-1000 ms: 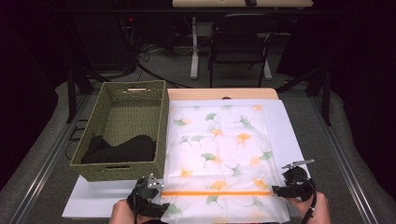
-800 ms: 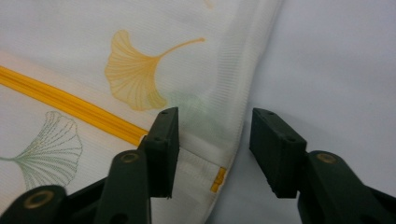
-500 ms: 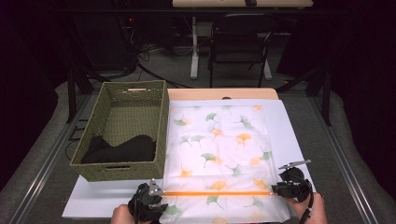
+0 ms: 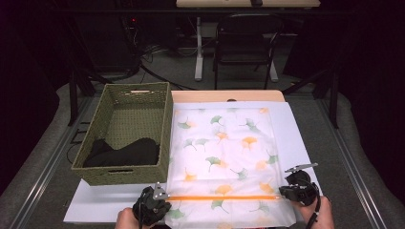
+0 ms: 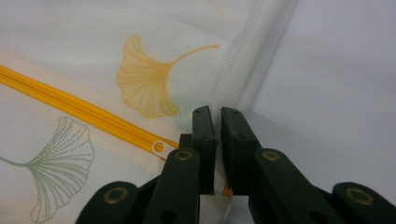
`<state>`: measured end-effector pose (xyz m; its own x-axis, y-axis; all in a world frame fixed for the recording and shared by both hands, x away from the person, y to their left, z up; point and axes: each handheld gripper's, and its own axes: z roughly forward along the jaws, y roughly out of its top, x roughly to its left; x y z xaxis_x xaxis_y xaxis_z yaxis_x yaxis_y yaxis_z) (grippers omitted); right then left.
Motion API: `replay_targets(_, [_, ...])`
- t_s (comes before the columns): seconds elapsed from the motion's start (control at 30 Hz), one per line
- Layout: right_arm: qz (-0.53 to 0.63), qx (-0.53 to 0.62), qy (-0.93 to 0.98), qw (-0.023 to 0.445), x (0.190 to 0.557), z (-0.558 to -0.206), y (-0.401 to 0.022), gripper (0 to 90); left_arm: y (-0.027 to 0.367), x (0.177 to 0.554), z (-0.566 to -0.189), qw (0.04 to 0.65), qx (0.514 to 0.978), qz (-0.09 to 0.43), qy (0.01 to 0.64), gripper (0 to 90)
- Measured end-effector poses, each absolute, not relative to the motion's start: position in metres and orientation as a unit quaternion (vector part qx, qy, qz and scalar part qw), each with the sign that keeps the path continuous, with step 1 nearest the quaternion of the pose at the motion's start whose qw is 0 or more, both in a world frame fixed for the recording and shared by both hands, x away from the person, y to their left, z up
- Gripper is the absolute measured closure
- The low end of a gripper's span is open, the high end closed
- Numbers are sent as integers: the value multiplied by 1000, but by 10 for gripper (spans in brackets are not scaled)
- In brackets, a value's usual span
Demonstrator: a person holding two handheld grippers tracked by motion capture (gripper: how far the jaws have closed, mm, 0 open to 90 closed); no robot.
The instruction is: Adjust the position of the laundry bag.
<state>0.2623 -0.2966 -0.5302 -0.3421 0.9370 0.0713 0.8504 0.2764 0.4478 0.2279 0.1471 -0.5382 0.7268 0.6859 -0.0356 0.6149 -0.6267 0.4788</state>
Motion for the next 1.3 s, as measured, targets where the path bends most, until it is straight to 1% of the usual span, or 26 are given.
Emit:
replay_targets(0.17, [208, 567, 790, 107, 263, -529, -298, 864, 143, 233, -539, 243, 897, 73, 363, 878])
replay_targets(0.3, [206, 563, 792, 116, 266, -529, -300, 864, 141, 240, -539, 244, 896, 83, 362, 877])
replay_targets(0.7, [198, 556, 794, 142, 286, -528, -297, 868, 140, 249, -539, 248, 888, 102, 373, 877])
replay_targets(1.3, [191, 550, 799, 152, 305, -530, -292, 871, 138, 258, -540, 247, 884, 115, 380, 876])
